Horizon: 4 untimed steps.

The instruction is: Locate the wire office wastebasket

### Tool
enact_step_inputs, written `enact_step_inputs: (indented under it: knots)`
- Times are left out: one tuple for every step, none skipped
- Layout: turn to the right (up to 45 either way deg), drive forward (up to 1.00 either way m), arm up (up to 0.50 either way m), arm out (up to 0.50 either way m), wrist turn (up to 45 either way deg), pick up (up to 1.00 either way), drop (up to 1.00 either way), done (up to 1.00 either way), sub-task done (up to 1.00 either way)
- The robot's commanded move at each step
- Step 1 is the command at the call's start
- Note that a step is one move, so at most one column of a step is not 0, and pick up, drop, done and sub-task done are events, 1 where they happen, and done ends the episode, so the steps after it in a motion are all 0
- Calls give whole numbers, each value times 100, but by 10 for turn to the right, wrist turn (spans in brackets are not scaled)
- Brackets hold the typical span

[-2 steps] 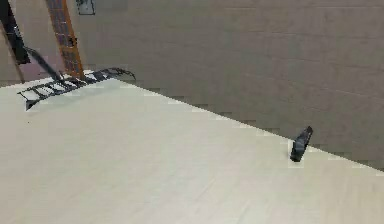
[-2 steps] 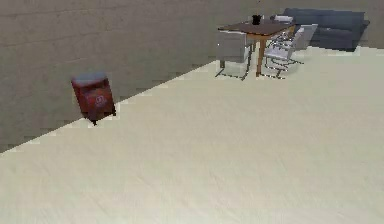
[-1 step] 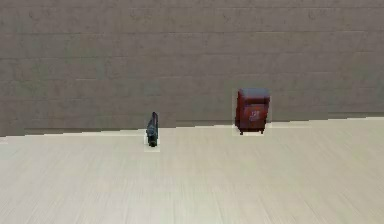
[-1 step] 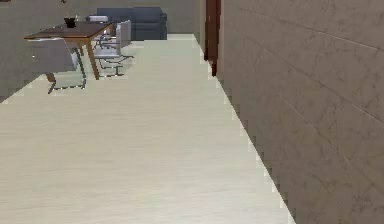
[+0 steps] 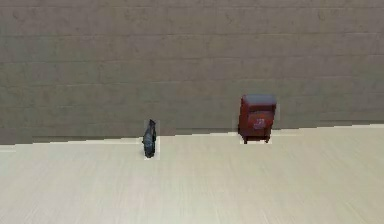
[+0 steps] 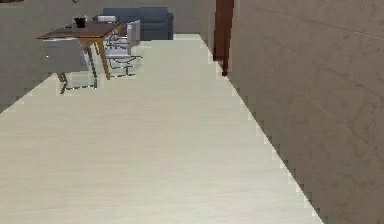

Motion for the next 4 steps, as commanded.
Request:
enact_step_inputs:
  knots:
    - [-450,0,0,0,0,0,0,0,0]
    - [-450,0,0,0,0,0,0,0,0]
    - [-30,0,0,0,0,0,0,0,0]
    - [0,100,0,0,0,0,0,0,0]
